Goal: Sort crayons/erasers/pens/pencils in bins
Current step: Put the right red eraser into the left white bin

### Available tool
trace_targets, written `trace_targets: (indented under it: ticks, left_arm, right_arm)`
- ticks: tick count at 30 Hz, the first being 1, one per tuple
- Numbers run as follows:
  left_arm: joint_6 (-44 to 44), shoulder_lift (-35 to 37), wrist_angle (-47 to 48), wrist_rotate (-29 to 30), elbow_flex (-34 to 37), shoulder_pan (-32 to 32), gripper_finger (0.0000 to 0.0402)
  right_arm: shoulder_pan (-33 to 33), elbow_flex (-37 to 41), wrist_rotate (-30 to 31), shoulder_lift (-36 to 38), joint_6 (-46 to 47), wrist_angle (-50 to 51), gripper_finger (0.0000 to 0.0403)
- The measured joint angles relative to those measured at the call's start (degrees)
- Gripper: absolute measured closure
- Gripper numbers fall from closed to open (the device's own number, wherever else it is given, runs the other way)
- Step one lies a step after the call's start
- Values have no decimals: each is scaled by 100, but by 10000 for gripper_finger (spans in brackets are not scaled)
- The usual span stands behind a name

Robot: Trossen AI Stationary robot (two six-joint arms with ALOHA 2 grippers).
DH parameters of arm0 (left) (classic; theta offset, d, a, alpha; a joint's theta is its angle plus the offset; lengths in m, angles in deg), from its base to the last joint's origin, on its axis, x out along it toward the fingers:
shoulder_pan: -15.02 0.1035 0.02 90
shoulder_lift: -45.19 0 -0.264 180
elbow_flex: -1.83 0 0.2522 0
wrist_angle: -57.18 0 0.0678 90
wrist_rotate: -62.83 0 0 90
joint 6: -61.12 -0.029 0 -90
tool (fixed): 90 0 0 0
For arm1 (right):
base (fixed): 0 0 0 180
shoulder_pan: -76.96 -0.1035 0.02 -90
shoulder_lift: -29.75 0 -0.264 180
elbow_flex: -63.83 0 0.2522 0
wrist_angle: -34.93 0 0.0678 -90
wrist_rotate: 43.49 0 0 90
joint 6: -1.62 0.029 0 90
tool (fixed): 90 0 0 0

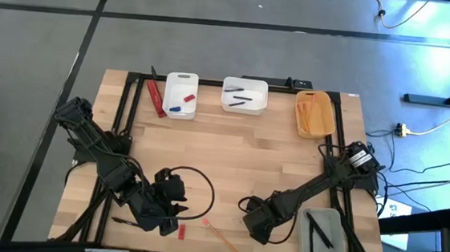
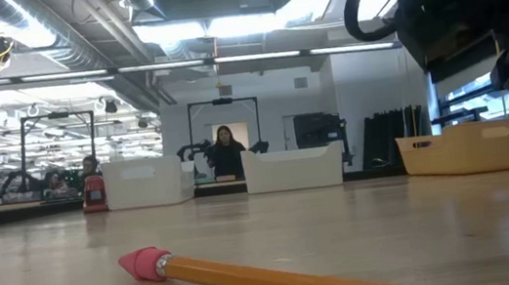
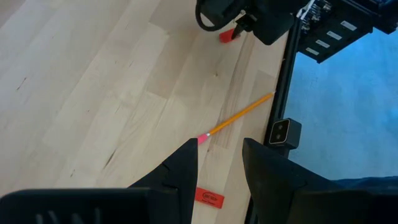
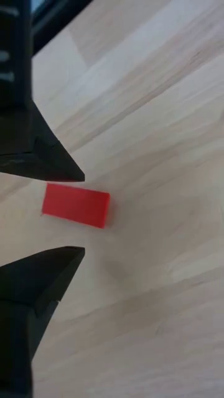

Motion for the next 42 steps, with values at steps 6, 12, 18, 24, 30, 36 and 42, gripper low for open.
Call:
trace_targets:
  ticks: [6,12,18,24,30,36,42]
  left_arm:
    - [-4,0,0,-1,0,0,282]
    - [-4,0,2,-2,0,0,282]
    - [-4,0,2,0,0,1,282]
    - [-2,0,2,-1,0,2,282]
    - [0,0,4,0,0,0,282]
    - [0,2,4,0,0,2,282]
    - [0,2,4,0,0,2,282]
  right_arm:
    - [-2,0,0,-119,-39,-10,222]
    - [-2,0,0,-126,-52,-46,222]
    - [-2,0,84,-126,177,-66,222]
    - [-2,-7,108,-259,245,-163,222]
    - [-2,-28,105,-371,260,-149,222]
    - [0,-26,107,-368,234,-149,224]
    - [2,-13,114,-375,236,-122,262]
